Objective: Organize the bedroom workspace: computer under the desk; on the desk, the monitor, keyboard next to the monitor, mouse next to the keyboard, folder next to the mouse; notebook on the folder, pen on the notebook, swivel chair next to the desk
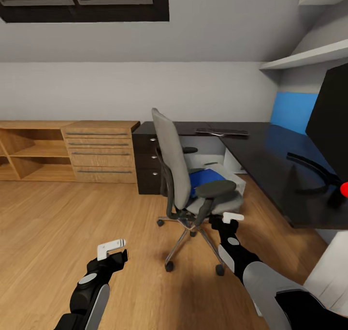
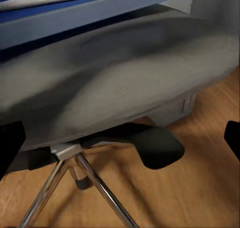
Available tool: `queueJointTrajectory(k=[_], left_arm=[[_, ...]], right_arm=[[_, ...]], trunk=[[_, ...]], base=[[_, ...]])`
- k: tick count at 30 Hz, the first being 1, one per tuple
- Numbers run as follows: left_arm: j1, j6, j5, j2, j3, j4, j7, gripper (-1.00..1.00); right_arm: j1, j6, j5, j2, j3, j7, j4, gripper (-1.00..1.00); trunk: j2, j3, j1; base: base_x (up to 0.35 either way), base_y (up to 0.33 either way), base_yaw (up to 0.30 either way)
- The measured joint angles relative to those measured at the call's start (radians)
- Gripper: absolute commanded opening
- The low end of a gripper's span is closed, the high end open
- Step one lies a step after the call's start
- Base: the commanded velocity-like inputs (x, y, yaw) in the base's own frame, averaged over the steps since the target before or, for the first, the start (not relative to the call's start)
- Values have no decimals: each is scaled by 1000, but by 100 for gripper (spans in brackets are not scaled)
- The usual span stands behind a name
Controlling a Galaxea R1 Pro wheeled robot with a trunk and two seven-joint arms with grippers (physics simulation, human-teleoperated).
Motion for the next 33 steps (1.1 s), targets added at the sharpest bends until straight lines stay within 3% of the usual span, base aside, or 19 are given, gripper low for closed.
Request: queueJointTrajectory(k=[33], left_arm=[[0, 0, 0, 0, 0, 1, 0, 100]], right_arm=[[0, 0, -1, 0, 0, 1, 0, 100]], trunk=[[0, 0, 0]], base=[[0, 0, 274]])
